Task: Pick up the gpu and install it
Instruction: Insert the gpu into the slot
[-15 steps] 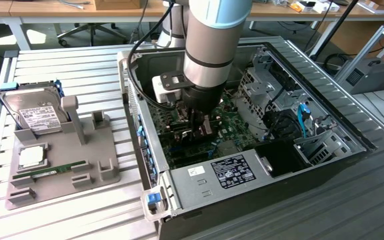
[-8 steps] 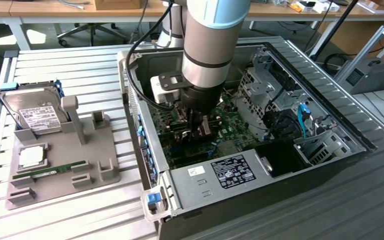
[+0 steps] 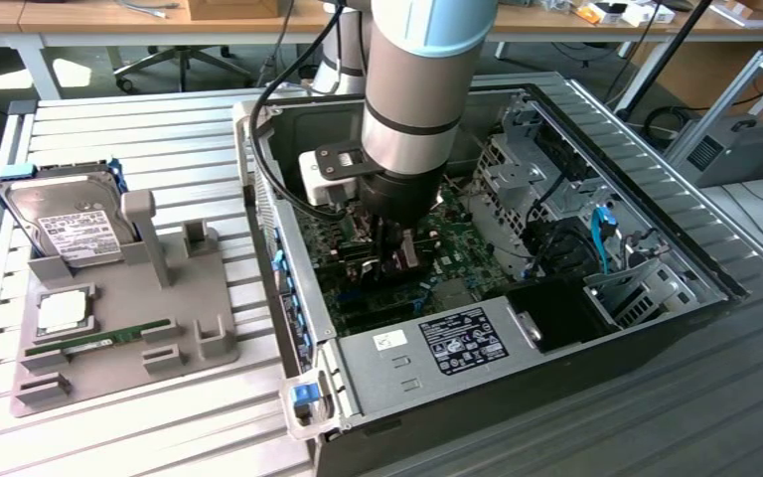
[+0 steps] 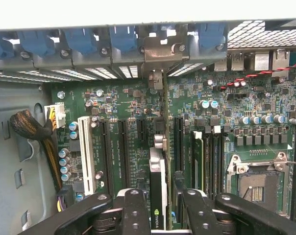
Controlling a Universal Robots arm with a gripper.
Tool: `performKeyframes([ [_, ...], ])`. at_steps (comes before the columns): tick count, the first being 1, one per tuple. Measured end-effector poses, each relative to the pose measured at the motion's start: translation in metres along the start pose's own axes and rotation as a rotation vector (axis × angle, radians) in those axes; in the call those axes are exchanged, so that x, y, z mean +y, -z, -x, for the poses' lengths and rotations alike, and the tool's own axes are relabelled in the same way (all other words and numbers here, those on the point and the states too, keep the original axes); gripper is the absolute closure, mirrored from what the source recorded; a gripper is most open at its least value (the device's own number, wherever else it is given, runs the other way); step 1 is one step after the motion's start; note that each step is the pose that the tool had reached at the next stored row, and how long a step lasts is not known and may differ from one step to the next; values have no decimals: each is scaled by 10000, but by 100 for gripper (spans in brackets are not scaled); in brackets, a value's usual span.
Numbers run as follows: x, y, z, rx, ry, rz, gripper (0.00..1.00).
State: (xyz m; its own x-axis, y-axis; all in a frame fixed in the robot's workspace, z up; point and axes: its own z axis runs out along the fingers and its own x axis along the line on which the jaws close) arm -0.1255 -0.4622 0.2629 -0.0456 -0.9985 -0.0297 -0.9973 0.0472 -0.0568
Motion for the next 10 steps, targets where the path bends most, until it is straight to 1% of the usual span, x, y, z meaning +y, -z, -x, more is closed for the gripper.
performKeyframes([
  [4,0,0,0,0,1,0,68],
  [5,0,0,0,0,1,0,73],
  [10,0,0,0,0,0,0,73],
])
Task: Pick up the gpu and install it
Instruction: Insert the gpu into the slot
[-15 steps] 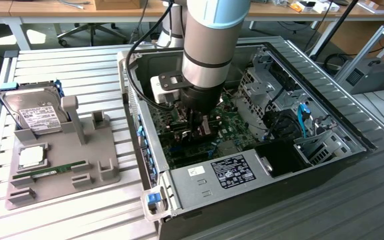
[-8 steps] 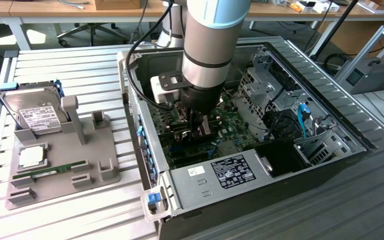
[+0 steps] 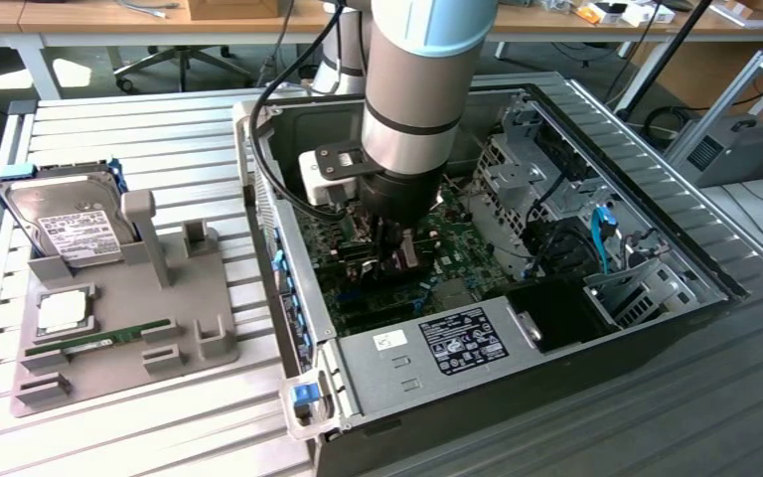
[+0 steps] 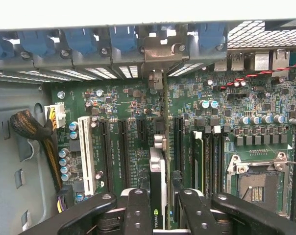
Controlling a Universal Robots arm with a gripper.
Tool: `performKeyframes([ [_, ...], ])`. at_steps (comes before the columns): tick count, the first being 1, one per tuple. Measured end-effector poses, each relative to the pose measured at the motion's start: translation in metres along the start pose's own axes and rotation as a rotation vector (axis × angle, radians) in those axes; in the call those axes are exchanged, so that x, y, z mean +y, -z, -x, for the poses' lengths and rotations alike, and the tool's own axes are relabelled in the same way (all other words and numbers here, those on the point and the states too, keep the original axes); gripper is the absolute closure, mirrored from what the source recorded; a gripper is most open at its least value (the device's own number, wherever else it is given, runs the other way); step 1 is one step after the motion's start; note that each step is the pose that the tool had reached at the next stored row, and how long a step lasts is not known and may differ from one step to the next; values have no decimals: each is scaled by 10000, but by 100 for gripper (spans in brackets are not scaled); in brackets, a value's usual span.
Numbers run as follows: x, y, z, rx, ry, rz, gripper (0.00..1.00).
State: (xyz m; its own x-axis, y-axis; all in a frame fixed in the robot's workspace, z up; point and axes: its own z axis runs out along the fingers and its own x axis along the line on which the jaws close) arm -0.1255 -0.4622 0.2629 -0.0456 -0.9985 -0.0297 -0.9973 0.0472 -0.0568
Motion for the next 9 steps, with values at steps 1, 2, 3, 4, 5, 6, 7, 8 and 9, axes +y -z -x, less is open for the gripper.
performKeyframes([
  [1,0,0,0,0,0,0,73],
  [2,0,4,0,-2,-1,-1,73],
  [3,-1,18,1,0,0,-1,73],
  [4,-3,56,1,2,-1,0,73],
  [5,-9,153,5,0,-1,0,73],
  [6,-10,162,5,-3,-1,-1,73],
  [7,-10,158,10,-178,-12,8,73],
  [8,-24,157,11,-204,-17,9,73],
  [9,-57,155,12,-203,-18,9,73],
])
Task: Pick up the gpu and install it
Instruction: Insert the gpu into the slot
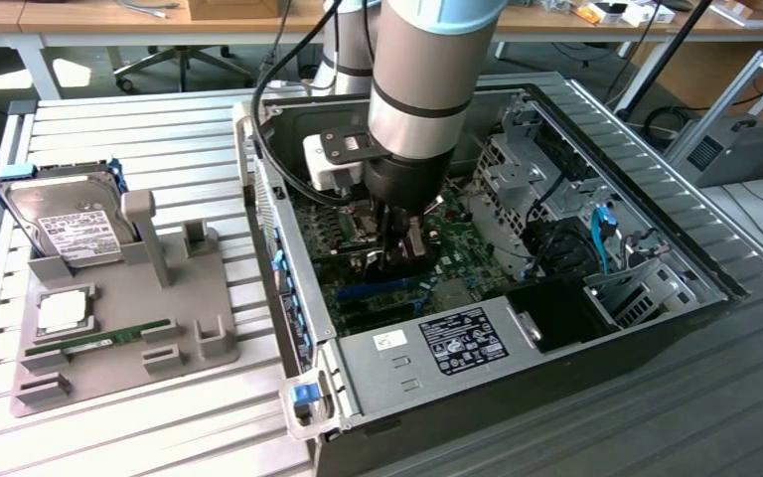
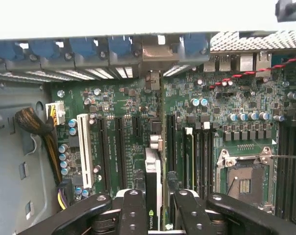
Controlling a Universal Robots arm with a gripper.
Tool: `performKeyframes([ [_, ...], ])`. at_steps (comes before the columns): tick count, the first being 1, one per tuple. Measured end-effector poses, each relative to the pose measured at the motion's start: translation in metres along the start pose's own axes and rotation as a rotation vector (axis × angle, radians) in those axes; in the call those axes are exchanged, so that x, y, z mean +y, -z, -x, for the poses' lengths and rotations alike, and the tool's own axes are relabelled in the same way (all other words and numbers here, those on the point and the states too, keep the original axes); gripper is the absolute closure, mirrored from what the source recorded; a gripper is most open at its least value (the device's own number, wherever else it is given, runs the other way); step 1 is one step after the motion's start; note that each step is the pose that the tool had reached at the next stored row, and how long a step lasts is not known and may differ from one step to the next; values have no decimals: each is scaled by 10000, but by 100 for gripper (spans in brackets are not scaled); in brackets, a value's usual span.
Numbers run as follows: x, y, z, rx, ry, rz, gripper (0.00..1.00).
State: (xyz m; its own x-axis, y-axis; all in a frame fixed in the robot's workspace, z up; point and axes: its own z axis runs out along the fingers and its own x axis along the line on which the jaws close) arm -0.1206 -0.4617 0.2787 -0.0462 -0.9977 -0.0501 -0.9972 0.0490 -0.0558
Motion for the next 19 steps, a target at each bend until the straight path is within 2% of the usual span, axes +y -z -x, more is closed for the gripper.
performKeyframes([
  [4,-20,-2,0,9,7,0,73],
  [7,-21,-1,-4,88,27,9,73],
  [11,-67,-2,-11,143,29,57,73],
  [13,-99,-4,-10,156,29,71,73],
  [16,-198,-11,-6,165,29,81,73],
  [19,-199,-10,-5,167,29,82,73],
])
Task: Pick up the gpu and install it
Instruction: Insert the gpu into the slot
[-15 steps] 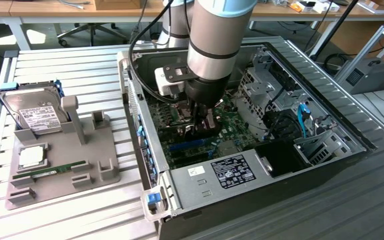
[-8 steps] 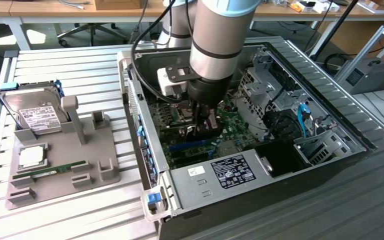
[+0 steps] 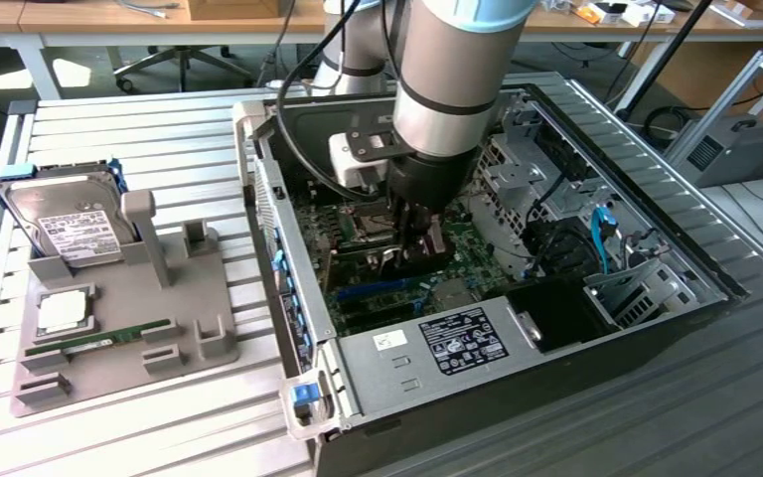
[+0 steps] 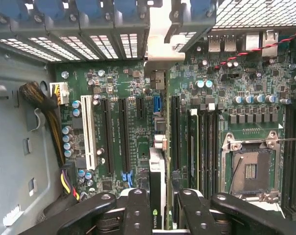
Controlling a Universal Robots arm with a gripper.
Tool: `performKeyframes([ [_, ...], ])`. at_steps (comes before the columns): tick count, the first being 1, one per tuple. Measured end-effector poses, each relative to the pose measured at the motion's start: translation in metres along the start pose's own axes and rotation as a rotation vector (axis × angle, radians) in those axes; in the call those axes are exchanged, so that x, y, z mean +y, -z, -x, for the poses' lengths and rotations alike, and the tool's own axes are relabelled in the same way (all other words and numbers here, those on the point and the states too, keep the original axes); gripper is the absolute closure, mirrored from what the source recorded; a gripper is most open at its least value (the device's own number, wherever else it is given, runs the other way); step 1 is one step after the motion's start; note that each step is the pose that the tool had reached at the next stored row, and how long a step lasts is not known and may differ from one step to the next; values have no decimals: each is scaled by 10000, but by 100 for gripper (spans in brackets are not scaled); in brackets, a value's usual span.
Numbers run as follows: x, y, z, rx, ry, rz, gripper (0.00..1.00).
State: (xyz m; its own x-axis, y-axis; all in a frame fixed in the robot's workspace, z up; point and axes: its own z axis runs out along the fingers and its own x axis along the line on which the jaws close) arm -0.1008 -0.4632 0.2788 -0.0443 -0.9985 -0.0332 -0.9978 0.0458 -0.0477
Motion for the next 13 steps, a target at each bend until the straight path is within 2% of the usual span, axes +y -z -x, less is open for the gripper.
performKeyframes([
  [3,-2,29,1,2,0,15,73],
  [4,-4,69,2,6,-2,103,73],
  [7,-5,93,4,9,-5,197,73],
  [13,-5,94,3,13,-7,230,73],
])
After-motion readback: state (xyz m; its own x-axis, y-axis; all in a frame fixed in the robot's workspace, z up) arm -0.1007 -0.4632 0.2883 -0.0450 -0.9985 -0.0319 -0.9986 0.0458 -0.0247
